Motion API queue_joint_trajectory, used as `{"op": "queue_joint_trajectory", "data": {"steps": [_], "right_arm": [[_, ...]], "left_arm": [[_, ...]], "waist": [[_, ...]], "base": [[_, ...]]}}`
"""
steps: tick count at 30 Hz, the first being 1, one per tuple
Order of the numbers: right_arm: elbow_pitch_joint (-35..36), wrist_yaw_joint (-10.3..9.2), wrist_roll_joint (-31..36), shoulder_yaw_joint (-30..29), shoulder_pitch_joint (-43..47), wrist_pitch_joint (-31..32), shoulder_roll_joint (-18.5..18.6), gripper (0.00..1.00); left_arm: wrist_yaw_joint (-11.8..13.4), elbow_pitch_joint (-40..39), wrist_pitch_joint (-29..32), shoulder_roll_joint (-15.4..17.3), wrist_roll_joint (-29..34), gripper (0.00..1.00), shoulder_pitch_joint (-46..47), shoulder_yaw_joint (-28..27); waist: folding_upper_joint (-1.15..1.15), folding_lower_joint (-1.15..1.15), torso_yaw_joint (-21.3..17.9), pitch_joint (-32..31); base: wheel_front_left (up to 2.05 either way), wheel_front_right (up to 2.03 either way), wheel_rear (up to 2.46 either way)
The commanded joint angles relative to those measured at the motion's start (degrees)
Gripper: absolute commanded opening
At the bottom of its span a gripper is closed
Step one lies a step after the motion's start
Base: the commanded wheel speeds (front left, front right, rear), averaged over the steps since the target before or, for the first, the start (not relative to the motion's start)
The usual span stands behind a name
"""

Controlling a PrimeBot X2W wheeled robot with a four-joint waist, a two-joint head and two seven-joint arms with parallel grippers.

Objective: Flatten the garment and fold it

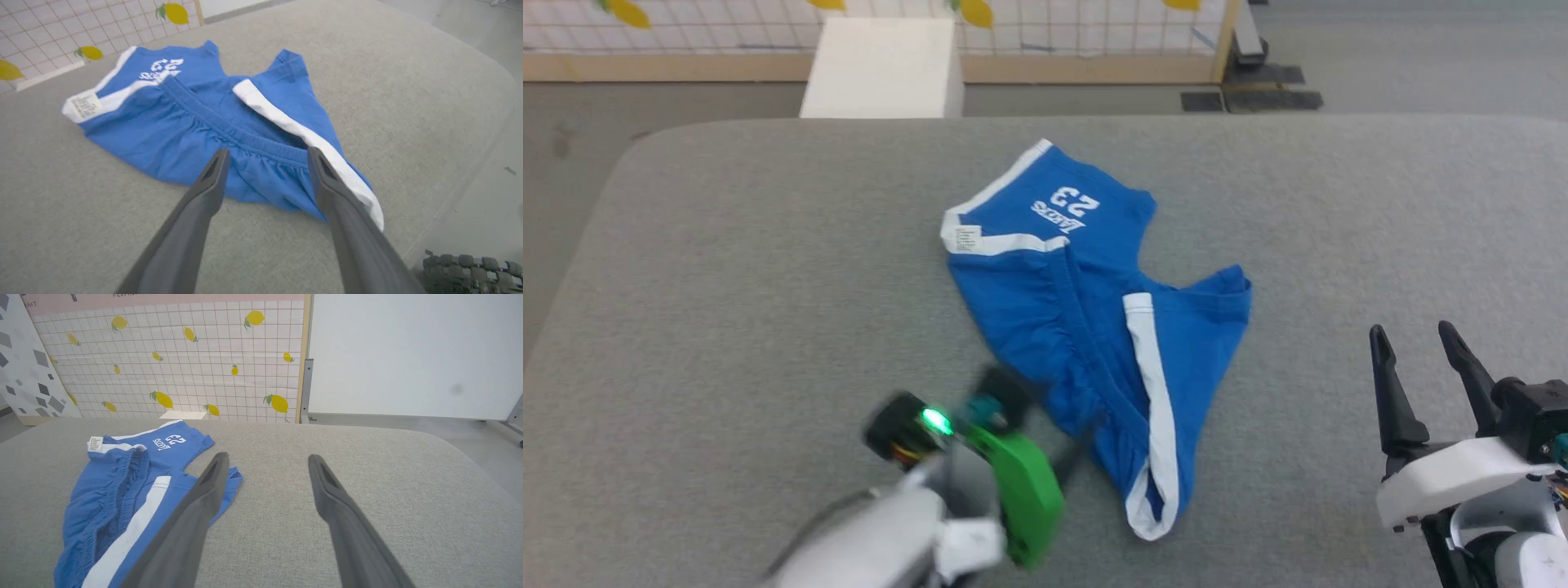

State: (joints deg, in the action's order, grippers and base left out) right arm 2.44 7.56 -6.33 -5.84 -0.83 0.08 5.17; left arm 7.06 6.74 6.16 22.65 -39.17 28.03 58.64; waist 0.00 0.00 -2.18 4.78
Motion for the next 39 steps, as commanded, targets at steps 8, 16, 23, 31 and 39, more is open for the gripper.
{"op": "queue_joint_trajectory", "data": {"steps": [8, 16, 23, 31, 39], "right_arm": [[1.3, -0.08, -2.15, 1.17, 2.76, 2.73, 1.24, 1.0], [1.82, -0.08, -3.96, 3.99, 3.91, 9.04, 3.92, 1.0], [1.29, -0.08, -7.58, 9.13, -1.54, 21.69, 9.2, 1.0], [-5.71, -0.08, -10.55, 12.68, -14.89, 40.69, 11.16, 1.0], [-13.54, -0.08, -6.56, 11.59, -20.9, 53.29, 9.99, 1.0]], "left_arm": [[8.92, -2.83, -10.05, 6.75, -1.61, 1.0, -1.47, -11.58], [15.08, -4.57, -19.61, 9.64, -1.23, 1.0, -11.28, -17.19], [15.22, -6.95, -20.94, 8.51, 1.31, 1.0, -14.06, -18.38], [13.08, -5.75, -21.09, 4.97, 2.27, 1.0, -12.2, -18.34], [11.43, -3.57, -21.14, 2.27, 3.18, 1.0, -11.8, -18.96]], "waist": [[0.0, 0.0, 4.95, -3.26], [0.0, 0.0, 8.42, -1.61], [0.0, 0.0, 13.32, 3.08], [0.0, 0.0, 18.42, 7.49], [0.0, 0.0, 22.08, 9.49]], "base": [[0.0, 0.0, 0.0], [0.0, 0.0, 0.0], [0.0, 0.0, 0.0], [0.0, 0.0, 0.0], [0.0, 0.0, 0.0]]}}
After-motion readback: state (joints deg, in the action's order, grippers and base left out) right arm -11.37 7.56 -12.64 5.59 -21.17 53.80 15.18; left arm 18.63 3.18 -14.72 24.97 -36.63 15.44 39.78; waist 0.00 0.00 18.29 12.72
